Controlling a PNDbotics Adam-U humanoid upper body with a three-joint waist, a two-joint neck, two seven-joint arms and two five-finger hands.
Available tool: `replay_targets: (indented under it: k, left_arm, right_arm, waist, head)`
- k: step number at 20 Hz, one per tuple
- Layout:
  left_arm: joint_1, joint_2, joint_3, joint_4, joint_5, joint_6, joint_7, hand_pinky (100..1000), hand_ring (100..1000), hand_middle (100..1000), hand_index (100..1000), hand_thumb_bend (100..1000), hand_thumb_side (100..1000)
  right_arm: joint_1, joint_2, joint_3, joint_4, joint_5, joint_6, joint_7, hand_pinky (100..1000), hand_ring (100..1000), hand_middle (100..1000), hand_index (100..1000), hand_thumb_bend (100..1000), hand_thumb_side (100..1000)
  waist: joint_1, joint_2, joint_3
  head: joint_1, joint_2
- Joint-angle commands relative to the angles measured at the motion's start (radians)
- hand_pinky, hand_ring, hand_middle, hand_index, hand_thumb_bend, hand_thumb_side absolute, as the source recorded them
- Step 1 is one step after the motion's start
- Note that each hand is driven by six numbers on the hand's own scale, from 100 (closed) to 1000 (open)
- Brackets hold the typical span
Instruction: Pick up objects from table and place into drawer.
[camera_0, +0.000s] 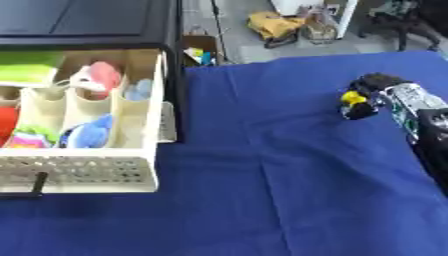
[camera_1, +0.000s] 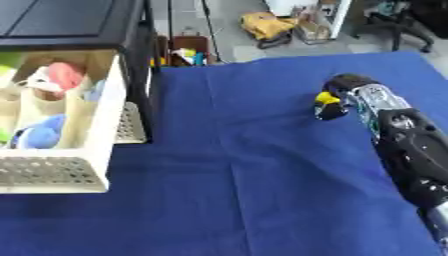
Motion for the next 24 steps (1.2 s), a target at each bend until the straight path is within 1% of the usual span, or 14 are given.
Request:
replay_targets:
  k: [1, 3, 4, 6, 7, 8, 12, 18, 19, 20, 21, 22, 23, 24]
  left_arm:
    - [-0.004, 0.017, 0.0, -0.013, -0.001, 0.0, 0.002, 508, 683, 723, 818, 100, 1000]
    - [-0.004, 0.018, 0.0, -0.013, -0.001, 0.0, 0.003, 508, 683, 723, 819, 100, 1000]
    - [-0.005, 0.018, 0.0, -0.013, -0.001, 0.001, 0.003, 508, 684, 723, 820, 100, 1000]
    - [-0.005, 0.018, 0.0, -0.013, 0.0, 0.003, 0.003, 508, 684, 724, 820, 100, 1000]
    - [-0.005, 0.019, 0.0, -0.013, 0.0, 0.003, 0.004, 508, 684, 724, 820, 100, 1000]
    - [-0.005, 0.019, 0.0, -0.013, 0.0, 0.003, 0.004, 508, 685, 724, 820, 100, 1000]
    - [-0.006, 0.021, 0.001, -0.013, 0.001, 0.005, 0.005, 508, 685, 724, 820, 100, 1000]
    - [-0.008, 0.024, 0.001, -0.013, 0.003, 0.009, 0.007, 509, 687, 725, 821, 100, 1000]
    - [-0.008, 0.025, 0.001, -0.013, 0.003, 0.01, 0.007, 509, 688, 726, 821, 100, 1000]
    - [-0.008, 0.025, 0.001, -0.013, 0.003, 0.012, 0.008, 509, 688, 725, 821, 100, 1000]
    - [-0.008, 0.026, 0.002, -0.013, 0.003, 0.012, 0.008, 509, 687, 725, 821, 100, 1000]
    - [-0.008, 0.027, 0.002, -0.013, 0.003, 0.013, 0.009, 509, 688, 725, 821, 100, 1000]
    - [-0.008, 0.028, 0.002, -0.013, 0.003, 0.013, 0.009, 509, 688, 725, 821, 100, 1000]
    - [-0.008, 0.03, 0.002, -0.013, 0.004, 0.014, 0.01, 509, 687, 725, 821, 100, 1000]
  right_arm:
    - [-0.012, -0.033, -0.001, -0.017, -0.011, -0.003, 0.002, 667, 768, 497, 712, 100, 529]
    - [-0.013, -0.035, 0.003, -0.027, -0.017, -0.005, -0.005, 663, 761, 488, 691, 100, 492]
    - [-0.014, -0.036, 0.007, -0.033, -0.019, -0.007, -0.009, 661, 758, 484, 681, 100, 460]
    - [-0.015, -0.036, 0.012, -0.042, -0.024, -0.009, -0.014, 658, 755, 479, 672, 100, 436]
    - [-0.015, -0.036, 0.014, -0.045, -0.027, -0.01, -0.016, 656, 752, 475, 666, 100, 447]
    - [-0.016, -0.036, 0.017, -0.05, -0.031, -0.011, -0.018, 655, 749, 473, 661, 100, 430]
    - [-0.018, -0.038, 0.028, -0.072, -0.047, -0.02, -0.022, 650, 743, 464, 650, 100, 425]
    - [-0.026, -0.043, 0.042, -0.117, -0.085, -0.027, -0.021, 642, 726, 446, 632, 100, 438]
    - [-0.029, -0.045, 0.045, -0.127, -0.093, -0.026, -0.02, 641, 721, 440, 623, 100, 471]
    - [-0.031, -0.046, 0.047, -0.137, -0.101, -0.026, -0.018, 640, 720, 439, 621, 100, 435]
    - [-0.035, -0.048, 0.05, -0.148, -0.109, -0.025, -0.017, 639, 716, 434, 615, 100, 435]
    - [-0.038, -0.05, 0.054, -0.16, -0.117, -0.024, -0.015, 639, 715, 432, 613, 100, 484]
    - [-0.042, -0.052, 0.058, -0.172, -0.123, -0.024, -0.015, 640, 713, 429, 610, 100, 432]
    - [-0.045, -0.055, 0.063, -0.186, -0.13, -0.025, -0.014, 640, 712, 426, 608, 100, 432]
  waist:
    - [0.0, -0.022, -0.002]
    - [-0.001, -0.023, -0.003]
    - [-0.002, -0.023, -0.004]
    - [-0.003, -0.023, -0.005]
    - [-0.003, -0.024, -0.005]
    - [-0.004, -0.024, -0.005]
    - [-0.007, -0.025, -0.005]
    - [-0.012, -0.028, -0.006]
    - [-0.014, -0.029, -0.006]
    - [-0.015, -0.029, -0.006]
    - [-0.016, -0.03, -0.006]
    - [-0.017, -0.031, -0.006]
    - [-0.018, -0.033, -0.006]
    - [-0.02, -0.034, -0.007]
  head:
    - [-0.004, -0.006]
    - [-0.005, -0.005]
    - [-0.005, -0.005]
    - [-0.006, -0.005]
    - [-0.007, -0.005]
    - [-0.007, -0.005]
    - [-0.008, -0.005]
    - [-0.009, -0.004]
    - [-0.009, -0.003]
    - [-0.009, -0.002]
    - [-0.009, -0.002]
    - [-0.009, -0.001]
    - [-0.009, 0.0]
    - [-0.008, 0.001]
